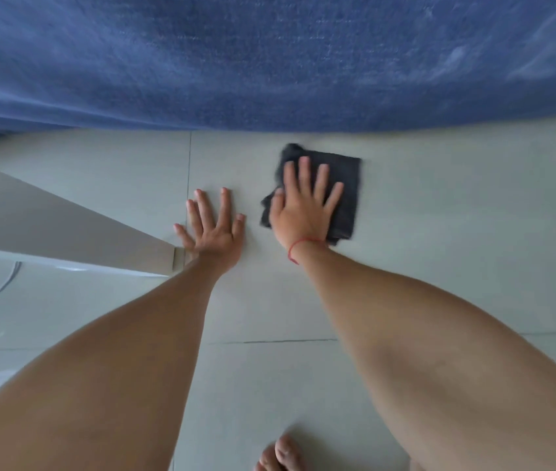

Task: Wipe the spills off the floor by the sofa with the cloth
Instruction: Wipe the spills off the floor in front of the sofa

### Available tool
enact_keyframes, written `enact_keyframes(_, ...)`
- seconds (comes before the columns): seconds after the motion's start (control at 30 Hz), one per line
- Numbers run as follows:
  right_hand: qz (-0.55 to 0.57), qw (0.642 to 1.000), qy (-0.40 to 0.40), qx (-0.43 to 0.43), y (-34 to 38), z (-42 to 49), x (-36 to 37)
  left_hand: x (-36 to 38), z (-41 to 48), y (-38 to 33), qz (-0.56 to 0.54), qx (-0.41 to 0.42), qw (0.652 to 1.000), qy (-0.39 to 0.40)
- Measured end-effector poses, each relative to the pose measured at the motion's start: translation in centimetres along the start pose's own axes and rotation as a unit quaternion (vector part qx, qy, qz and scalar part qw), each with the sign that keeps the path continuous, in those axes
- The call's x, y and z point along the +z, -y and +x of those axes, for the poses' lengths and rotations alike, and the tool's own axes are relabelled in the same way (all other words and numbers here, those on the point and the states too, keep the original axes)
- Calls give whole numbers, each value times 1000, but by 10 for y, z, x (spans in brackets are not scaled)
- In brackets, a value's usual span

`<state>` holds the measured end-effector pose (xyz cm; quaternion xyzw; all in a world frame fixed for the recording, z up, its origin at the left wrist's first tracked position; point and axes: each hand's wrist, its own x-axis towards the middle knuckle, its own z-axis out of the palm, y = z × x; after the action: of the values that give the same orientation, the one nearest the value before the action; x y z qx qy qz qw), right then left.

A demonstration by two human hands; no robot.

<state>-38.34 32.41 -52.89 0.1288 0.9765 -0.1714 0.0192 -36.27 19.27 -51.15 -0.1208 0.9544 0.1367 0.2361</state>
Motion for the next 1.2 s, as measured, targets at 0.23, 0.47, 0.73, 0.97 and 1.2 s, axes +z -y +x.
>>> enact_keyframes(0.23,-42,968,38,-245,-44,-12,-2,-3,-1,3,-6,-1,1000,21)
enact_keyframes(0.47,-27,986,-65,154,-141,-4,-42,-1,-2,3,-15,0,1000,9)
enact_keyframes(0.73,0,977,-48,206,-74,12,-27,3,1,2,-9,-9,1000,-21)
enact_keyframes(0.97,-104,932,115,-328,-4,20,-8,1,3,3,-3,-19,1000,1)
enact_keyframes(1.2,-71,943,70,-317,-5,31,-1,-1,3,3,-3,-19,1000,16)
